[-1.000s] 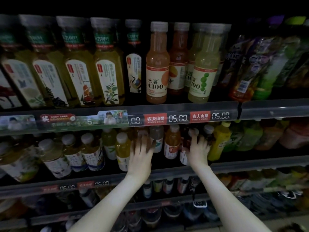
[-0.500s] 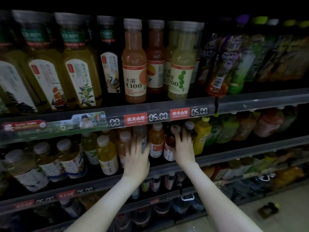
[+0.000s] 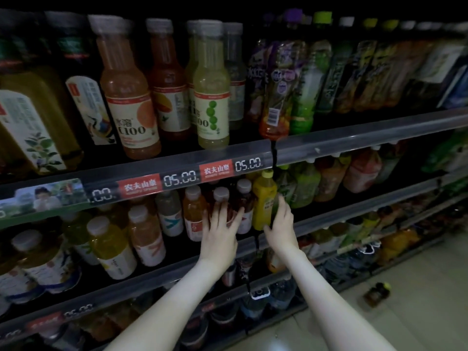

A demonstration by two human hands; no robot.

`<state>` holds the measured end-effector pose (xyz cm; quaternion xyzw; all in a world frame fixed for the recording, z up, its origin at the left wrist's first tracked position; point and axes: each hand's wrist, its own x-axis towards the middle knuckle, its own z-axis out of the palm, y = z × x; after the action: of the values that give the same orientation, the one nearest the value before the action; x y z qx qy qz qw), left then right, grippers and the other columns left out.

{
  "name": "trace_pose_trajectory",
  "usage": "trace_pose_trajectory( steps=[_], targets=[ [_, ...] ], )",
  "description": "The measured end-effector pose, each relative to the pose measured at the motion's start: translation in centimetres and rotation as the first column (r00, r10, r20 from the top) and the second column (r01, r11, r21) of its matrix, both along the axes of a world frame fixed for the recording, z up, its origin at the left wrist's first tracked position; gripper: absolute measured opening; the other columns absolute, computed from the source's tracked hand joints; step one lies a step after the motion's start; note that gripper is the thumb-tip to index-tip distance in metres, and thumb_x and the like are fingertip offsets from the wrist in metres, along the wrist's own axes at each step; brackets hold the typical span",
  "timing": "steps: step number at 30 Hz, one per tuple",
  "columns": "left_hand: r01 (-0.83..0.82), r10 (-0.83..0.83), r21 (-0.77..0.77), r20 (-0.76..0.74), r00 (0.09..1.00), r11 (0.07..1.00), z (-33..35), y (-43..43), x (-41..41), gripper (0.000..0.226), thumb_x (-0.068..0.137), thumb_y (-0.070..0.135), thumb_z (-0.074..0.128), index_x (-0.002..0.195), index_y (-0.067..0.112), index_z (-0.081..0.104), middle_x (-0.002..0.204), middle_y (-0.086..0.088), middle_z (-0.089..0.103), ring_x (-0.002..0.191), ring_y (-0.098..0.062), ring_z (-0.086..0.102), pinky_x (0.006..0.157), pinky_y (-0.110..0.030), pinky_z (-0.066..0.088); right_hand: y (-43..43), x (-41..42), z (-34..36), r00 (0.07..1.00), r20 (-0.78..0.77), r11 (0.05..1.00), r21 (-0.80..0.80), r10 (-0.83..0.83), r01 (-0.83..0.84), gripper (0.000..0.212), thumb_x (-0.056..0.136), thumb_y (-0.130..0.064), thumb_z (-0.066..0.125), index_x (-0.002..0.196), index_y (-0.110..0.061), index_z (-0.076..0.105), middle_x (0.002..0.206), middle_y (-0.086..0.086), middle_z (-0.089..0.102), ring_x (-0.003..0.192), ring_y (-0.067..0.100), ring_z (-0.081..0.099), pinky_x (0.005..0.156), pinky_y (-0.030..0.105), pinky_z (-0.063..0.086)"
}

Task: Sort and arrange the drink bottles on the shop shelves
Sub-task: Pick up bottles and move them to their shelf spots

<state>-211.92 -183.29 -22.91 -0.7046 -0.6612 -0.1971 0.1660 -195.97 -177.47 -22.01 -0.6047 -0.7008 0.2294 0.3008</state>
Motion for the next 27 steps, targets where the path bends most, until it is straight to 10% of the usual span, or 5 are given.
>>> trace_pose_trajectory(
  steps=[9,15,19,22,27],
  targets=[
    [-0.291,0.285,-0.112,-0.065,0.956,0.950,0.4,3.9,5.1,0.097,0.058,0.032,0.081,0.146,0.024,0.040,0.151,-0.017,0.036,0.138,-0.038,0.019,0.112,-0.056,-0.009,6.2,-0.1,-0.3,0.991,-0.127,0.990,-0.127,0.049,-0.065,0.056,0.092,-0.025,0.059,0.137,-0.008,0.030,0.127,0.015,0.050,0.113,0.031,0.054,0.091,0.040,0.050],
    [-0.387,0.385,-0.137,-0.040,0.922,0.912,0.3,4.7,7.4,0.097,0.055,0.031,0.082,0.143,0.016,0.044,0.144,-0.022,0.043,0.136,-0.040,0.024,0.112,-0.058,-0.001,6.9,0.0,-0.5,0.997,-0.018,0.996,-0.048,0.071,-0.072,0.062,0.093,-0.029,0.059,0.140,-0.006,0.026,0.134,0.018,0.041,0.116,0.033,0.049,0.078,0.036,0.047],
    [-0.260,0.261,-0.034,0.035,0.965,0.965,2.0,3.3,8.6,0.076,0.066,0.020,0.075,0.137,0.012,0.048,0.136,-0.019,0.050,0.127,-0.040,0.045,0.112,-0.056,0.020,5.1,1.7,1.1,0.994,0.048,0.987,0.119,0.102,-0.107,0.065,0.089,-0.021,0.064,0.140,0.000,0.029,0.131,0.019,0.044,0.119,0.031,0.046,0.095,0.038,0.046],
    [-0.013,-0.010,0.206,0.113,0.994,0.978,5.6,2.1,9.7,0.044,0.083,0.012,0.059,0.127,0.005,0.059,0.122,-0.015,0.061,0.108,-0.030,0.060,0.097,-0.041,0.047,2.9,3.7,2.8,0.968,0.012,0.887,0.398,0.251,-0.235,0.063,0.084,-0.010,0.068,0.137,0.001,0.035,0.121,0.019,0.050,0.109,0.031,0.048,0.093,0.042,0.048],
    [0.063,-0.105,0.563,0.042,0.994,0.824,14.7,1.9,9.2,0.034,0.090,0.010,0.052,0.121,0.003,0.064,0.118,-0.018,0.062,0.108,-0.028,0.058,0.094,-0.036,0.048,1.9,4.8,10.2,0.906,-0.091,0.647,0.730,0.413,-0.222,0.046,0.086,-0.003,0.064,0.126,-0.009,0.042,0.112,0.014,0.057,0.102,0.022,0.052,0.089,0.031,0.048]
  ],
)
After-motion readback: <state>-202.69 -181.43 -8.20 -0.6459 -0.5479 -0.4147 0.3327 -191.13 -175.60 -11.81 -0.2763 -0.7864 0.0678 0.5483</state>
